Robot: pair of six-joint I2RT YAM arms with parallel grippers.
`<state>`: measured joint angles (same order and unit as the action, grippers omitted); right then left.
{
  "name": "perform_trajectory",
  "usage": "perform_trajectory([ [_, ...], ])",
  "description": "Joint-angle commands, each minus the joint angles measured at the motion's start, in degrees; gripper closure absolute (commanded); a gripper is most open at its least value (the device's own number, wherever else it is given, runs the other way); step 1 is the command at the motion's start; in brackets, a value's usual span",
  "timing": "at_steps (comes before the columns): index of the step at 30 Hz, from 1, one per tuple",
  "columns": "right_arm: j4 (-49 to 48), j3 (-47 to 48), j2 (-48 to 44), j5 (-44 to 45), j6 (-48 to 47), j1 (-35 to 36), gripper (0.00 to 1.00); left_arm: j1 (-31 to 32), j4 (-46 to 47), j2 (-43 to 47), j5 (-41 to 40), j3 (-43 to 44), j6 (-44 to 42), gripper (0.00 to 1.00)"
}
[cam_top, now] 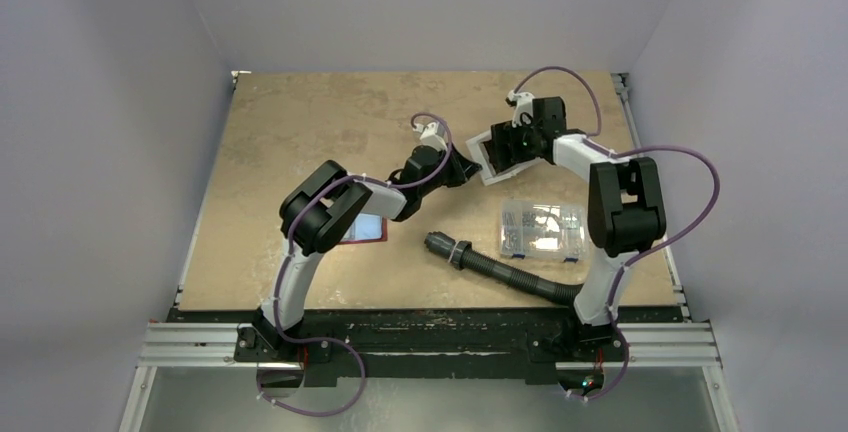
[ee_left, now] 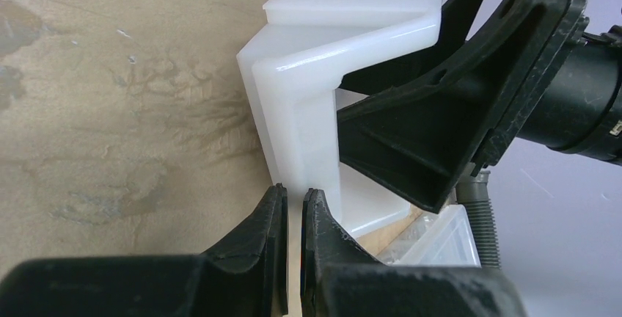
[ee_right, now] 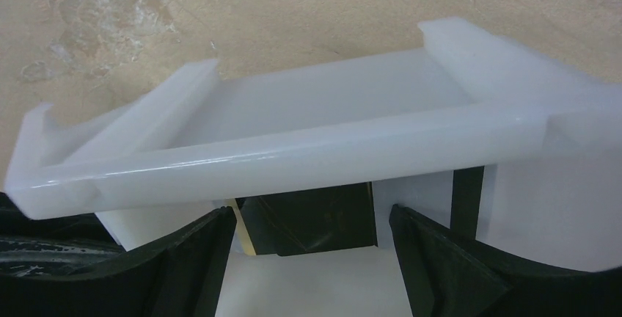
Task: Put the credit cards into the card holder
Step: Pick up the credit card from the storage box.
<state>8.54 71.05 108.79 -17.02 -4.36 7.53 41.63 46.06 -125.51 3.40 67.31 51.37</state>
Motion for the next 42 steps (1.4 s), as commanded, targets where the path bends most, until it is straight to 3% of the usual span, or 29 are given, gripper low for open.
perform_trajectory([
  [1, 2.7, 1.5, 3.7, 2.0, -1.7, 2.5, 0.14, 0.0, 0.8, 0.9, 3.0, 3.5, -3.5, 1.0],
  [4, 1.7, 0.7, 3.7, 3.9, -1.4, 3.1, 0.22, -0.1, 0.9, 0.9, 3.3, 3.5, -3.5, 1.0],
  [10, -2.5, 0.4, -0.2, 1.3, -0.8, 3.5, 0.48, 0.0, 1.1, 0.5, 3.3, 3.6, -2.4, 1.0],
  [15, -3.8, 1.3, -0.9, -8.7, 2.1, 3.4, 0.56, 0.0, 0.6, 0.4, 3.0, 3.4, -2.4, 1.0],
  [18, -6.4, -1.4, -3.4, -9.5, 6.2, 2.4, 0.62, 0.0, -0.6, 0.4, 2.6, 3.3, -3.5, 1.0],
  [21, -8.2, -4.0, -6.9, -10.2, 8.5, 1.5, 0.79, 0.0, -0.6, 0.6, 2.3, 2.5, -3.8, 1.0],
  [23, -9.7, -4.5, -9.2, -9.4, 9.6, 1.4, 0.84, 0.0, -0.7, 0.6, 2.5, 2.2, -3.8, 1.0],
  [24, -9.3, -4.3, -10.0, -8.2, 10.4, 1.4, 0.84, -0.1, -0.7, 0.8, 2.4, 2.1, -3.8, 1.0],
  [26, -6.6, -3.3, -11.2, -5.2, 11.1, 1.4, 0.67, -0.1, -0.9, 1.1, 2.2, 1.9, -4.1, 1.0],
  [30, -3.5, -2.6, -11.8, 1.7, 12.2, 0.9, 0.47, -0.5, -1.2, 1.4, 2.4, 1.7, -4.4, 1.0],
  [39, 1.1, 2.2, -1.5, -5.5, 11.0, -2.7, 0.27, -1.0, -2.1, 0.2, 2.8, 1.0, -5.7, 1.0],
  [42, 1.6, 3.4, 1.2, -6.9, 8.2, -2.8, 0.24, -1.1, -2.2, 0.0, 3.1, 0.1, -6.7, 1.0],
])
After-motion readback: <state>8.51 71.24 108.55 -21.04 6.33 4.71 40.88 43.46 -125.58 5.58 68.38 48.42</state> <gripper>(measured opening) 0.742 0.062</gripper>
